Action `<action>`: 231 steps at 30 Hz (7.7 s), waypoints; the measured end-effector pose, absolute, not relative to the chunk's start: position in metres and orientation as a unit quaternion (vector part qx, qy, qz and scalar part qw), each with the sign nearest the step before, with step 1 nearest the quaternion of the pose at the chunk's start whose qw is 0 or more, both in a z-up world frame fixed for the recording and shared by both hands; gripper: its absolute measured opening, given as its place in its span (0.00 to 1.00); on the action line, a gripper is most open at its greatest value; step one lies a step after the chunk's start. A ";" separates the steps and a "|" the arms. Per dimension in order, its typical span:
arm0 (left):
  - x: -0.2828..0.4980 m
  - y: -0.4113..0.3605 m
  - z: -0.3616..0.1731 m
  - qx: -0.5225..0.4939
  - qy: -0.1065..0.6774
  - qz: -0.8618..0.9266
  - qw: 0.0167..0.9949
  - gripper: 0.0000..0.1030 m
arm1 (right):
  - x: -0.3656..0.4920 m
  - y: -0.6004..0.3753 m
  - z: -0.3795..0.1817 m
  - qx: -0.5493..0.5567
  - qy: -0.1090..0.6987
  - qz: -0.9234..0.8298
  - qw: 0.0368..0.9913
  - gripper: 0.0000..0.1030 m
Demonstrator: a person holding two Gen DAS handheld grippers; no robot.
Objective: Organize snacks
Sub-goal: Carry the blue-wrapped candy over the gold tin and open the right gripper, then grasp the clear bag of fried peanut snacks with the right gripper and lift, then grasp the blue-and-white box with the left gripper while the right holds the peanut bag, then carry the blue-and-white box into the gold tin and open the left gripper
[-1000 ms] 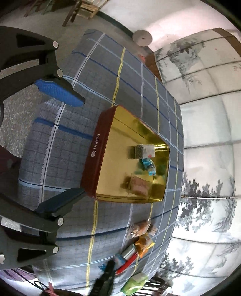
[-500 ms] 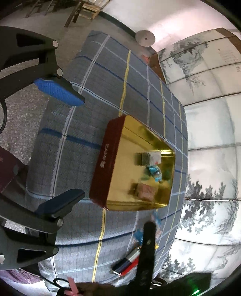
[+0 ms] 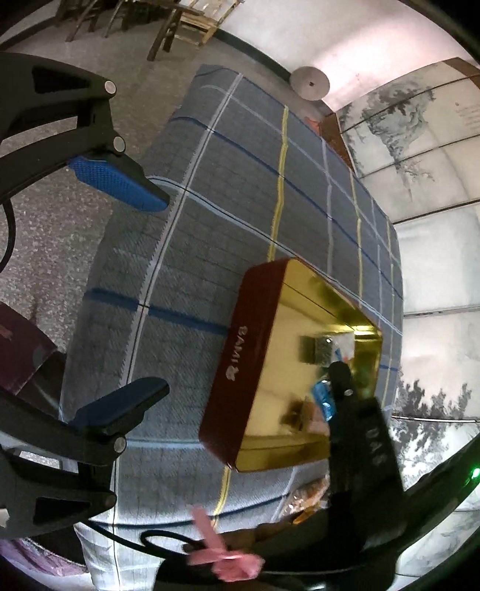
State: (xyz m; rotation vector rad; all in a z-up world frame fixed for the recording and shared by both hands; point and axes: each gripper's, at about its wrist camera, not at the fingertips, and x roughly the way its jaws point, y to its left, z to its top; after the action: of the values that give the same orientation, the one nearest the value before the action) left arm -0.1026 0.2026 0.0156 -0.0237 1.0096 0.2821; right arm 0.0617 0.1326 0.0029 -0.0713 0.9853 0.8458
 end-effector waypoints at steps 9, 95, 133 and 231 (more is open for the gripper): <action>-0.103 0.213 0.005 -0.021 0.496 0.137 0.857 0.86 | 0.080 0.163 -0.013 -0.047 0.487 0.383 0.784 0.31; -0.032 0.046 0.043 0.010 0.531 -0.097 0.842 0.86 | -0.025 -0.321 -0.030 0.043 0.416 -0.007 0.908 0.39; 0.148 -0.087 -0.014 -0.144 0.655 -0.108 0.734 0.54 | -0.025 -0.371 -0.058 0.138 0.376 0.059 0.914 0.39; 0.017 0.147 0.057 0.002 0.463 0.049 0.885 0.46 | -0.002 -0.290 -0.064 0.092 0.396 0.028 0.913 0.38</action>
State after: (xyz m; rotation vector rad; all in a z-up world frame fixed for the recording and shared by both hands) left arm 0.0172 0.1475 0.0570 0.0040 0.9642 0.1028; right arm -0.0021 -0.2902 -0.0645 0.1890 0.8150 0.0569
